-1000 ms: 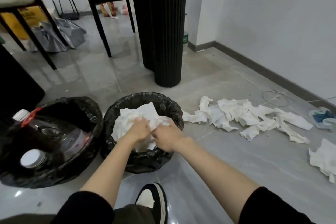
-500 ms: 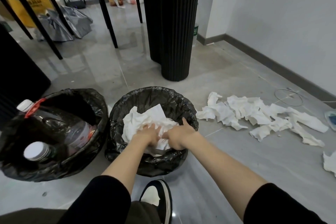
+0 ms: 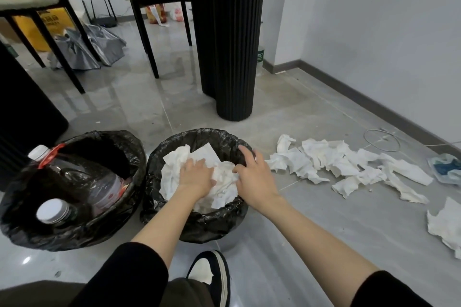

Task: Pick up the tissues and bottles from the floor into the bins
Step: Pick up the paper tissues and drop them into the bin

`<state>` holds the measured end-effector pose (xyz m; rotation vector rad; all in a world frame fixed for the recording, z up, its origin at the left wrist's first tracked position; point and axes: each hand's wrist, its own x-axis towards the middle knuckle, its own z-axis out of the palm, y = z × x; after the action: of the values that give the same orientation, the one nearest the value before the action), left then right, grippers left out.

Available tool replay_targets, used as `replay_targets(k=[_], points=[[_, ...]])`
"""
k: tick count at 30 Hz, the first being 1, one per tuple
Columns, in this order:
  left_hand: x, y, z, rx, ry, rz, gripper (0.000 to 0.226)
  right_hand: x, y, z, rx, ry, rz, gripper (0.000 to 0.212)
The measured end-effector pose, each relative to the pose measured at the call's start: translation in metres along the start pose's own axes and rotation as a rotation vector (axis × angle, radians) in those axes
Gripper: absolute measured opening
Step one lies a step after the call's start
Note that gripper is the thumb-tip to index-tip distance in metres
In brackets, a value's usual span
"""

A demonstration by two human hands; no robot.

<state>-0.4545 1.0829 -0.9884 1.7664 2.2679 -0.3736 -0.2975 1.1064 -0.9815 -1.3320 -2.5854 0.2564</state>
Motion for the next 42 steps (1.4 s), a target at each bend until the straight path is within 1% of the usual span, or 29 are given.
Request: replay_targets(k=[3, 5, 7, 9, 12, 13, 15, 17, 19, 21, 24, 26, 28, 30, 32, 35, 37, 39, 42], points=[[-0.001, 0.007, -0.006, -0.039, -0.02, 0.033, 0.045, -0.004, 0.003, -0.006, 0.172, -0.149, 0.232, 0.032], [-0.002, 0.013, -0.006, -0.06, -0.043, 0.051, 0.042, -0.007, 0.007, -0.008, 0.307, -0.206, 0.303, 0.029], [-0.003, 0.019, -0.005, -0.062, -0.049, 0.07, 0.043, -0.011, 0.013, -0.009, 0.377, -0.196, 0.356, 0.026], [-0.005, 0.032, -0.007, -0.064, -0.038, 0.112, 0.046, -0.018, 0.023, -0.014, 0.398, -0.144, 0.425, 0.031], [-0.006, 0.055, -0.013, -0.122, -0.025, 0.162, 0.05, -0.03, 0.04, -0.025, 0.304, -0.072, 0.517, 0.047], [-0.006, 0.063, -0.015, -0.143, -0.014, 0.182, 0.05, -0.034, 0.048, -0.029, 0.271, -0.058, 0.544, 0.048], [-0.007, 0.081, -0.018, -0.174, 0.014, 0.235, 0.047, -0.044, 0.064, -0.039, 0.211, -0.028, 0.607, 0.04], [-0.009, 0.102, -0.021, -0.189, 0.04, 0.29, 0.038, -0.058, 0.082, -0.048, 0.167, -0.005, 0.683, 0.032], [-0.011, 0.124, -0.023, -0.219, 0.077, 0.363, 0.033, -0.074, 0.102, -0.054, 0.145, 0.027, 0.766, 0.027], [-0.013, 0.143, -0.023, -0.285, 0.109, 0.456, 0.035, -0.089, 0.12, -0.057, 0.16, 0.064, 0.849, 0.025], [-0.019, 0.17, -0.025, -0.393, 0.136, 0.564, 0.046, -0.11, 0.143, -0.061, 0.18, 0.094, 0.952, 0.024], [-0.022, 0.183, -0.025, -0.443, 0.17, 0.6, 0.046, -0.119, 0.151, -0.065, 0.176, 0.102, 0.989, 0.032], [-0.023, 0.19, -0.026, -0.475, 0.193, 0.617, 0.045, -0.124, 0.154, -0.072, 0.104, 0.1, 1.015, 0.045], [-0.025, 0.193, -0.026, -0.492, 0.215, 0.616, 0.044, -0.125, 0.151, -0.079, 0.008, 0.081, 0.999, 0.059], [-0.027, 0.189, -0.03, -0.509, 0.242, 0.599, 0.042, -0.12, 0.143, -0.084, -0.041, 0.077, 0.93, 0.064], [-0.031, 0.172, -0.044, -0.521, 0.282, 0.547, 0.041, -0.105, 0.122, -0.087, -0.06, 0.117, 0.756, 0.059], [-0.034, 0.153, -0.059, -0.507, 0.32, 0.488, 0.041, -0.092, 0.104, -0.088, -0.025, 0.154, 0.64, 0.053], [-0.037, 0.125, -0.072, -0.511, 0.368, 0.373, 0.042, -0.079, 0.083, -0.088, 0.044, 0.168, 0.532, 0.049], [-0.038, 0.075, -0.079, -0.487, 0.429, 0.182, 0.045, -0.062, 0.053, -0.086, 0.116, 0.146, 0.432, 0.044]])
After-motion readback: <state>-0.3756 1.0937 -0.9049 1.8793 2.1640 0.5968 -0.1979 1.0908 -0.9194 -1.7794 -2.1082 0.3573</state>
